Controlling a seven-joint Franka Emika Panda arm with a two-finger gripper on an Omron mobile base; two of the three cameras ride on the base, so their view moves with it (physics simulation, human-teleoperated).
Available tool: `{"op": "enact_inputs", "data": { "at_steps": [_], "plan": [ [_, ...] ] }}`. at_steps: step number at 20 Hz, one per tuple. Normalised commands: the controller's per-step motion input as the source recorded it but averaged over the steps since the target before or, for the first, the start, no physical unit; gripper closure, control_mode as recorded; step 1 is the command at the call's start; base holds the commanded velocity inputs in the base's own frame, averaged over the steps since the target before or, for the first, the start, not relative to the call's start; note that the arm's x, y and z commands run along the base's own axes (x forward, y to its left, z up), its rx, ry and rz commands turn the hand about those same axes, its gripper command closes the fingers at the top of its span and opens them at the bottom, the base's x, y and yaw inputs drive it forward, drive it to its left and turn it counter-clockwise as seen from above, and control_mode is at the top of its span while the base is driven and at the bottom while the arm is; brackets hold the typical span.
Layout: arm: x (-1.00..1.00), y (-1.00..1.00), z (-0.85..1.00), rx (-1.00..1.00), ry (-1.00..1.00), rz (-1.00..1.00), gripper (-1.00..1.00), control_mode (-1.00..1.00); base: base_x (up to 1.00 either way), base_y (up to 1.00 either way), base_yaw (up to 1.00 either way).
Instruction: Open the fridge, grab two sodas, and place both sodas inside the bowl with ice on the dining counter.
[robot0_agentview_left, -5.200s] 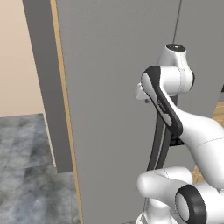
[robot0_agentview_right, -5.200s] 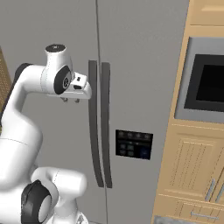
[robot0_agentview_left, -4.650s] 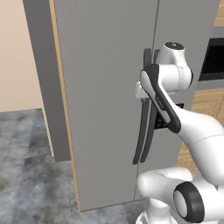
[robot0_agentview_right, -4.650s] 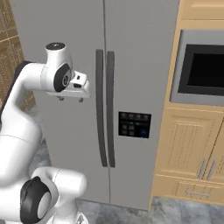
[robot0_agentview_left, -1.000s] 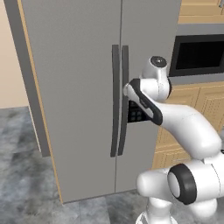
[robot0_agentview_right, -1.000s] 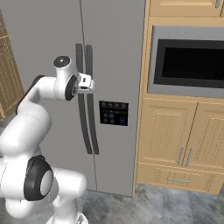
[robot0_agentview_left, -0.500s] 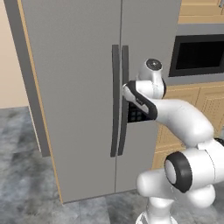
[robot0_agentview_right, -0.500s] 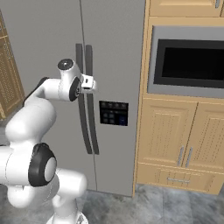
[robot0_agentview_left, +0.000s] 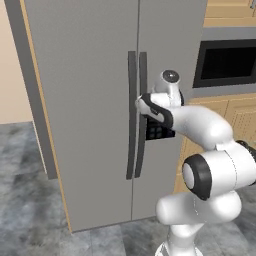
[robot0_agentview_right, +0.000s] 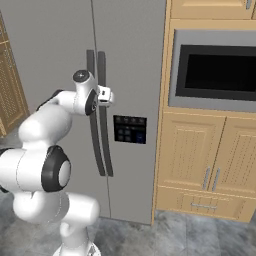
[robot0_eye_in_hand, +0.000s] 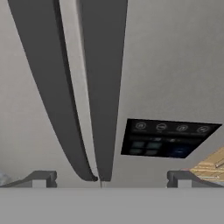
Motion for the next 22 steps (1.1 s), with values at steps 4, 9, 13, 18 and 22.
{"op": "enact_inputs", "data": {
  "at_steps": [4, 9, 13, 18, 22],
  "plan": [
    [0.43, 0.0, -0.12, 0.0, -0.02, 0.0, -1.0, -1.0, 0.0, 0.0, 0.0],
    [0.47, 0.0, -0.15, 0.0, 0.0, 0.0, -1.0, -1.0, 0.0, 0.0, 0.0],
    [0.48, 0.0, -0.19, 0.0, 0.0, 0.0, -1.0, -1.0, 0.0, 0.0, 0.0],
    [0.5, 0.0, -0.17, 0.0, 0.0, 0.0, -1.0, -1.0, 0.0, 0.0, 0.0],
    [0.47, 0.0, -0.16, 0.0, 0.0, 0.0, -1.0, -1.0, 0.0, 0.0, 0.0]
  ]
}}
